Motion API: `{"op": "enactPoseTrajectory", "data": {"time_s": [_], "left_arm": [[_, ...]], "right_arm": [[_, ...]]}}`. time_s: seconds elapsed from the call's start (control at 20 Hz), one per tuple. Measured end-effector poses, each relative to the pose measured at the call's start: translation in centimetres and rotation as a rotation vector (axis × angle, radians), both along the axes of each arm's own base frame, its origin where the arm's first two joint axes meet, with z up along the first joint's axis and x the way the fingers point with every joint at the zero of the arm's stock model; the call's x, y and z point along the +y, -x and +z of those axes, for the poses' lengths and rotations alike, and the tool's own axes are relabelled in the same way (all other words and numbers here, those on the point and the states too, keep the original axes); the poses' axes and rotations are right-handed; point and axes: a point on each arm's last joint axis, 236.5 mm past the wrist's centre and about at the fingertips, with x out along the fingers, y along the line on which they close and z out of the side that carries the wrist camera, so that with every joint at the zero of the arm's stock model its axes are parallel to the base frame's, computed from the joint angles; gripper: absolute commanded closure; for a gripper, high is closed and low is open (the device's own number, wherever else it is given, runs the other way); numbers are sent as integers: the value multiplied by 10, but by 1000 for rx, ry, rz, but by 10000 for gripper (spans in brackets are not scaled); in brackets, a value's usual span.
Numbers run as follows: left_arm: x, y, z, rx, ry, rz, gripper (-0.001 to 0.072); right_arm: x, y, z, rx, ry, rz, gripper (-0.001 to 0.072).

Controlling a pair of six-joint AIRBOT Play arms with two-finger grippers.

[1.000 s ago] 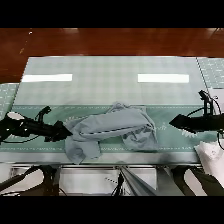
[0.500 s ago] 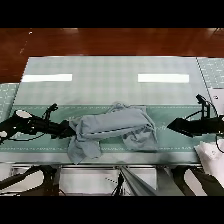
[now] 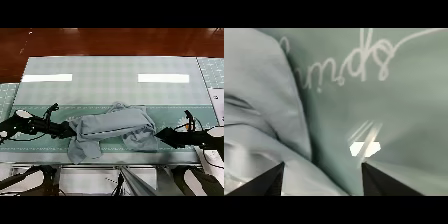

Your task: Fold the shirts.

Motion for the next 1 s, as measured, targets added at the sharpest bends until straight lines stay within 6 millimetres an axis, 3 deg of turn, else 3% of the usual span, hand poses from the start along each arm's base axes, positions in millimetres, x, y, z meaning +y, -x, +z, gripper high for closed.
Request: {"op": "enactPoseTrajectory", "data": {"time_s": [0.1, 0.2, 0.3, 0.5, 0.6, 0.7, 0.8, 0.9, 1.0], "left_arm": [[0, -2, 1, -8, -1, -5, 684], [1, -5, 4, -15, 0, -8, 685], [2, -10, 5, -29, -5, -12, 685], [8, -30, 19, -102, -22, -22, 686], [8, -51, 52, -187, 3, -25, 686], [15, -85, 105, -348, 2, 6, 686], [27, -117, 181, -563, -19, 45, 686], [40, -136, 263, -773, -57, 99, 686], [49, -142, 350, -991, -109, 158, 686]], "right_arm": [[12, 1, -2, -11, -6, 25, 158], [22, 2, -7, -21, 20, 55, 276], [26, 1, -14, -37, 70, 84, 695], [35, -3, -4, -70, 103, 177, 694], [36, -12, 19, -108, 127, 275, 694], [26, -29, 52, -170, 200, 375, 694], [5, -53, 94, -246, 324, 445, 694], [-22, -86, 152, -359, 484, 443, 694], [-43, -115, 218, -499, 611, 385, 695]]}}
